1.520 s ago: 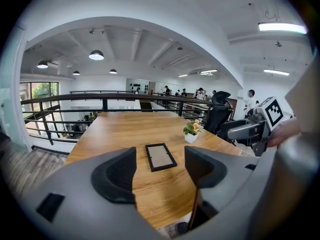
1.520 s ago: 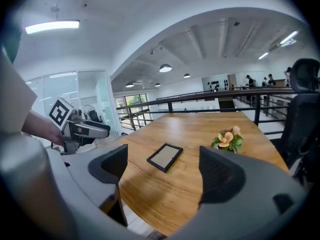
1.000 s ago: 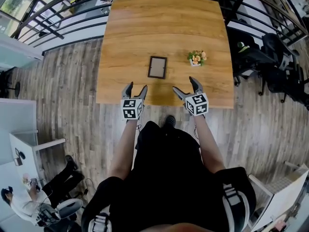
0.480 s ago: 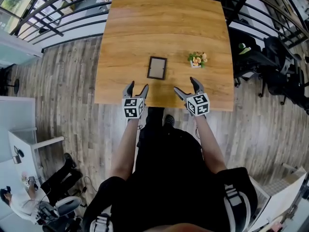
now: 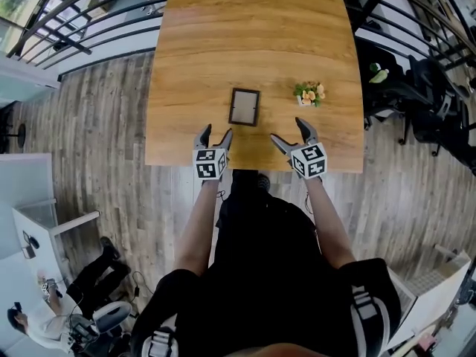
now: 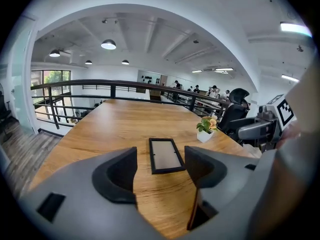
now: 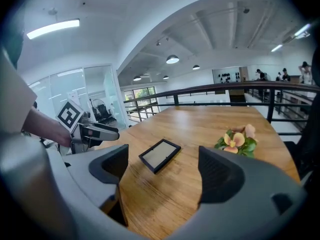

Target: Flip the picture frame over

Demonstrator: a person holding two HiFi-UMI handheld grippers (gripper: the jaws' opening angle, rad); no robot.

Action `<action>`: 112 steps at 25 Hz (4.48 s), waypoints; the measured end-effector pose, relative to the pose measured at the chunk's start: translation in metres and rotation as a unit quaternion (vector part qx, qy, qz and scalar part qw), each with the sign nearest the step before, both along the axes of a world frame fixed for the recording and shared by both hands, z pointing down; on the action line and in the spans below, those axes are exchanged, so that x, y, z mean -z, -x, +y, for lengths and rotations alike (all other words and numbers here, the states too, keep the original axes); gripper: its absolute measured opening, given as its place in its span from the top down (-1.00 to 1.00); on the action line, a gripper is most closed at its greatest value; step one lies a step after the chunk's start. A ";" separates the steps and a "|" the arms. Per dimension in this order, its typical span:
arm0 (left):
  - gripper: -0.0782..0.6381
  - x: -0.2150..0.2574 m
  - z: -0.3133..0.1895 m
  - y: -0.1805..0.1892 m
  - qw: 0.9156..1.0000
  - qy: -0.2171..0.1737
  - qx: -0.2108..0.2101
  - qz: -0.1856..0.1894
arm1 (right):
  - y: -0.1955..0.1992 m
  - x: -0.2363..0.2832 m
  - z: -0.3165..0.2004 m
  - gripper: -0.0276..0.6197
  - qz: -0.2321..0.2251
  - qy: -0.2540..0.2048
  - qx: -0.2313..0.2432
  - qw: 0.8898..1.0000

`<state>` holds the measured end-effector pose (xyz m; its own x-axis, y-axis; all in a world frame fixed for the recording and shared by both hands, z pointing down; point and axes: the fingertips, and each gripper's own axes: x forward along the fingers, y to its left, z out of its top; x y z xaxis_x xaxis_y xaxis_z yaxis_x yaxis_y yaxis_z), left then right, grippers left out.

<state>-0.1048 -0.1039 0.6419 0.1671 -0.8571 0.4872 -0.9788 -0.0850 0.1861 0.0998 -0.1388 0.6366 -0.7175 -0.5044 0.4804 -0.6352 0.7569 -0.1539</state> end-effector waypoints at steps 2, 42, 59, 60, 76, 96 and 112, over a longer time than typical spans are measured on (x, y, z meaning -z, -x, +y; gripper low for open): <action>-0.10 -0.008 -0.005 0.004 1.000 0.008 -0.003 0.004 | 0.004 -0.005 -0.004 -0.43 0.008 0.002 0.001 1.000; -0.08 -0.117 -0.083 0.001 0.992 0.109 -0.057 -0.007 | 0.027 -0.068 -0.055 -0.42 0.056 0.075 -0.006 0.996; 0.22 -0.134 -0.089 0.000 0.988 0.127 -0.074 -0.048 | 0.025 -0.080 -0.051 -0.41 0.062 0.095 0.001 0.994; 0.25 -0.135 -0.090 0.000 0.987 0.127 -0.078 -0.051 | 0.026 -0.080 -0.051 -0.41 0.061 0.095 0.003 0.994; 0.59 -0.137 -0.090 0.002 0.989 0.127 -0.056 -0.050 | 0.039 -0.076 -0.028 -0.41 0.054 0.098 0.035 0.993; 0.63 -0.130 -0.087 0.010 0.986 0.143 0.037 0.078 | 0.055 -0.080 -0.013 -0.39 0.046 0.109 0.065 0.991; 0.63 -0.099 -0.080 -0.001 0.985 0.104 0.040 0.135 | 0.075 -0.098 -0.014 -0.27 -0.001 0.151 0.058 0.987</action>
